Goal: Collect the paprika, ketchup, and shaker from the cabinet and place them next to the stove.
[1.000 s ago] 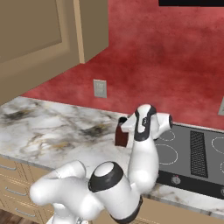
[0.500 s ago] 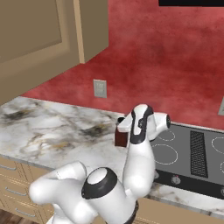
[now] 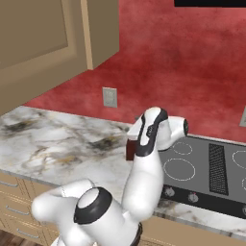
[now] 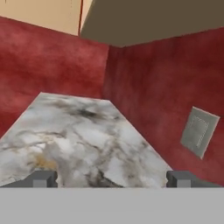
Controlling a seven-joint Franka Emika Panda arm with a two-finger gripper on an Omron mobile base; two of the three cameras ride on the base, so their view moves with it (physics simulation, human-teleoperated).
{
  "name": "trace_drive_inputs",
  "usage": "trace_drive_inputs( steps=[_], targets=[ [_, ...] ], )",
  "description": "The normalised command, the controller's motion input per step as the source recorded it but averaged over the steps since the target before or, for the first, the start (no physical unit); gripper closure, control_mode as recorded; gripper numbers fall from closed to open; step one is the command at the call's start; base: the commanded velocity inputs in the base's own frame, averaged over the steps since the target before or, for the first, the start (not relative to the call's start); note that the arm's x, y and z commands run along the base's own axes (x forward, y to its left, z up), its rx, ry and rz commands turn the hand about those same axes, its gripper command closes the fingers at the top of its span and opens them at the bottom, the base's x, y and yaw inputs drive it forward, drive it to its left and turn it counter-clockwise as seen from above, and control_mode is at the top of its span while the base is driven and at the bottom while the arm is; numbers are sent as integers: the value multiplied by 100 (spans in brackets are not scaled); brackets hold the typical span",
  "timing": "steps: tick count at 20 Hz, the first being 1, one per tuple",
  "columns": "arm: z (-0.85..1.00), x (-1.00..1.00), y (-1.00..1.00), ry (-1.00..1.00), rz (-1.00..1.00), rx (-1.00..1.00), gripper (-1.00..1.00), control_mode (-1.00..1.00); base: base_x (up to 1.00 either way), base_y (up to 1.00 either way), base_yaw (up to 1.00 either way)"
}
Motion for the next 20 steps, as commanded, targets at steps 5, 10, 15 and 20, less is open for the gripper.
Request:
trace_drive_inputs(
  steps=[5,10,15,20],
  targets=[
    [65,-52,0,-16,0,-4,-100,-100,0,0,0],
    [61,-91,6,-10,-6,0,-100,-100,0,0,0],
    [50,-100,17,-6,-8,0,-100,-100,0,0,0],
    [57,-93,31,0,-11,0,-100,-100,0,0,0]
  ],
)
